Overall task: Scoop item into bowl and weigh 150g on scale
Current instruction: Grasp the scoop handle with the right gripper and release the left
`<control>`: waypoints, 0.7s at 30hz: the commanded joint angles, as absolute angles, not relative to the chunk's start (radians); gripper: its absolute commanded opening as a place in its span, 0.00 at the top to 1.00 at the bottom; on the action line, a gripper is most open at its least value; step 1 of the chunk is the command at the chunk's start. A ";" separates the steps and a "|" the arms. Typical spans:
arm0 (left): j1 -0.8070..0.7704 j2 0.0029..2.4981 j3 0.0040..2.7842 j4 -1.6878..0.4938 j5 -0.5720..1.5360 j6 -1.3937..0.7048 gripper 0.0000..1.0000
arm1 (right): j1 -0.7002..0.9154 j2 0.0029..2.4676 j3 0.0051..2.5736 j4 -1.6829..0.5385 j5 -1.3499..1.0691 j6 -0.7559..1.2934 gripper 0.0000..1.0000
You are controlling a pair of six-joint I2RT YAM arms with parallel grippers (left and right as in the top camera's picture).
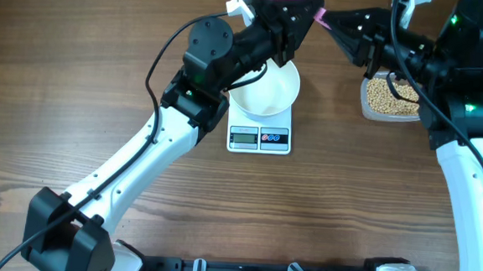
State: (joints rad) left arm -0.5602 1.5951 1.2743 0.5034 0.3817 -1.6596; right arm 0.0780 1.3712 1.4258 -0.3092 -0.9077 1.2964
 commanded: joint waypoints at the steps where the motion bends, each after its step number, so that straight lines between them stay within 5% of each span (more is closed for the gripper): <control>1: -0.560 1.597 1.272 0.505 0.373 -1.657 0.88 | 0.081 1.373 1.439 -0.300 -0.889 1.267 0.96; 4: -0.560 1.597 1.272 0.505 0.373 -1.653 0.66 | 0.081 1.373 1.439 -0.310 -0.877 1.255 0.96; 5: -0.560 1.597 1.272 0.505 0.373 -1.647 0.51 | 0.081 1.373 1.439 -0.317 -0.861 1.245 0.96; 6: -0.560 1.597 1.272 0.505 0.377 -1.623 0.20 | 0.081 1.373 1.439 -0.321 -0.839 1.222 0.96; 9: -0.557 1.597 1.272 0.506 0.408 -1.536 0.00 | 0.081 1.372 1.440 -0.369 -0.743 1.157 0.96; 21: -0.366 1.549 1.272 0.373 0.819 -1.083 0.00 | -0.105 1.370 1.477 -0.568 -0.623 0.847 0.95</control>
State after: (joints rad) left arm -0.4335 1.5936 1.2747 0.4725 0.6632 -1.3048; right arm -0.0715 1.3712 1.4292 -0.5072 -0.6704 0.9928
